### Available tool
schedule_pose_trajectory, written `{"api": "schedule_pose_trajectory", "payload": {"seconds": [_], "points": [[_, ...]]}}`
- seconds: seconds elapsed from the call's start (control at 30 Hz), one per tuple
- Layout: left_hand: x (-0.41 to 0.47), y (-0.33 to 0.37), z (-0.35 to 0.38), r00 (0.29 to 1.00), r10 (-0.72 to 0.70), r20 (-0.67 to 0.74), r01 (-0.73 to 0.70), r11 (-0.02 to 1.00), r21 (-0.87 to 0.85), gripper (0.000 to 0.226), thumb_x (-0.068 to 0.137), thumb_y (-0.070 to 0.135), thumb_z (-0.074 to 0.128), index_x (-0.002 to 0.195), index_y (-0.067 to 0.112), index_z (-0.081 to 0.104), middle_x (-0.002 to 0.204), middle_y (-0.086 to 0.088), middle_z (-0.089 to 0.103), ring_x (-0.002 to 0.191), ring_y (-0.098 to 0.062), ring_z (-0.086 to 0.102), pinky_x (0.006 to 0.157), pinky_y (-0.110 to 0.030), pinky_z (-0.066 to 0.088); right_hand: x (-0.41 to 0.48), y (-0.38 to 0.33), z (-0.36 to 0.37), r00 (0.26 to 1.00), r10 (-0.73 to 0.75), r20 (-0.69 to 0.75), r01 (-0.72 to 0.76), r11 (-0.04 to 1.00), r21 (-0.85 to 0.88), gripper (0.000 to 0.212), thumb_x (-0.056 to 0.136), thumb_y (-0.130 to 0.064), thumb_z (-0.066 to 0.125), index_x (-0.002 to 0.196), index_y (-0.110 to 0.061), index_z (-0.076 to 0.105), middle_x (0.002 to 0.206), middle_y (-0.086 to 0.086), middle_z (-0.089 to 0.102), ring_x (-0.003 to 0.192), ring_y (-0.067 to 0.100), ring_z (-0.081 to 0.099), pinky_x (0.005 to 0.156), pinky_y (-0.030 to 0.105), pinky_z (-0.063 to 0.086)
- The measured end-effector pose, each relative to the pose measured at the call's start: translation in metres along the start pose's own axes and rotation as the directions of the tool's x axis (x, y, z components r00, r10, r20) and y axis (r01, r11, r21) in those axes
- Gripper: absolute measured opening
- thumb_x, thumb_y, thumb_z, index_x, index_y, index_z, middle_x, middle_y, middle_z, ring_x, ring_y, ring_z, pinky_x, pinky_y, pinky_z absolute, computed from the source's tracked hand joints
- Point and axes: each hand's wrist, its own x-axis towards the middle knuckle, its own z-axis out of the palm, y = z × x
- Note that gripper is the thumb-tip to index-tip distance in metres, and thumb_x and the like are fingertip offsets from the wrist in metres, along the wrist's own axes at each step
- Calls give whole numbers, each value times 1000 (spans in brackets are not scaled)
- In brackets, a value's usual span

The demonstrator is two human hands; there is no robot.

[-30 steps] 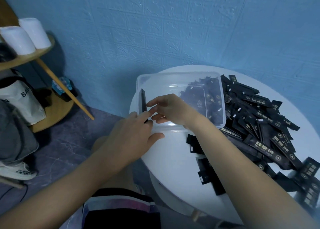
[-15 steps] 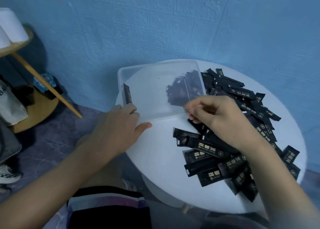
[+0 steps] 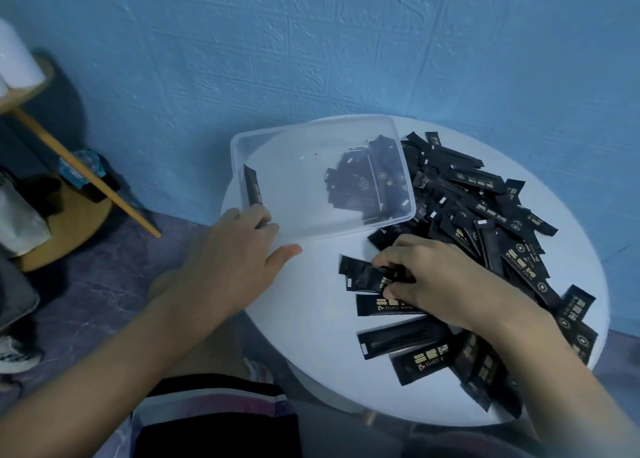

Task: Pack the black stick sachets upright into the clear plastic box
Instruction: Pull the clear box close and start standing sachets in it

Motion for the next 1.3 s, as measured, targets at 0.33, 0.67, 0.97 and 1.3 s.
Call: {"api": "schedule_pose_trajectory", "payload": {"seconds": [0.33, 0.67, 0.97, 1.3], "points": [[-1, 0, -1, 999, 4, -41, -4, 1000, 7, 73, 93, 65, 27, 102, 10, 76, 107, 4, 62, 85, -19, 55, 60, -28, 35, 25, -9, 0, 999, -43, 34, 43, 999, -26, 33, 91, -27, 70, 122, -29, 59, 102, -12, 57, 99, 15, 55, 88, 32, 45], [2, -3, 1, 999, 8, -49, -9, 1000, -17, 74, 93, 63, 27, 106, 9, 76, 112, 1, 63, 90, -21, 56, 67, -29, 40, 27, -15, 0, 988, -103, -119, 108, 994, 29, 19, 91, -24, 70, 87, -26, 52, 85, -5, 58, 73, 9, 49, 64, 25, 39], [5, -5, 3, 998, -7, -70, 5, 1000, -30, 76, 92, 66, 25, 105, 11, 76, 111, 4, 62, 90, -20, 56, 63, -34, 48, 31, -18, -6, 951, -107, -289, 196, 934, 300, 10, 90, -26, 74, 93, -28, 64, 70, -22, 55, 59, 9, 47, 59, 21, 38], [2, 3, 3, 998, 7, -63, -7, 1000, 3, 76, 93, 66, 20, 104, 13, 75, 111, 3, 62, 88, -18, 55, 64, -27, 37, 64, -53, -30, 791, 87, -606, 430, 627, 650, 17, 92, -18, 68, 81, -23, 56, 70, -6, 45, 60, 19, 43, 57, 43, 43]]}}
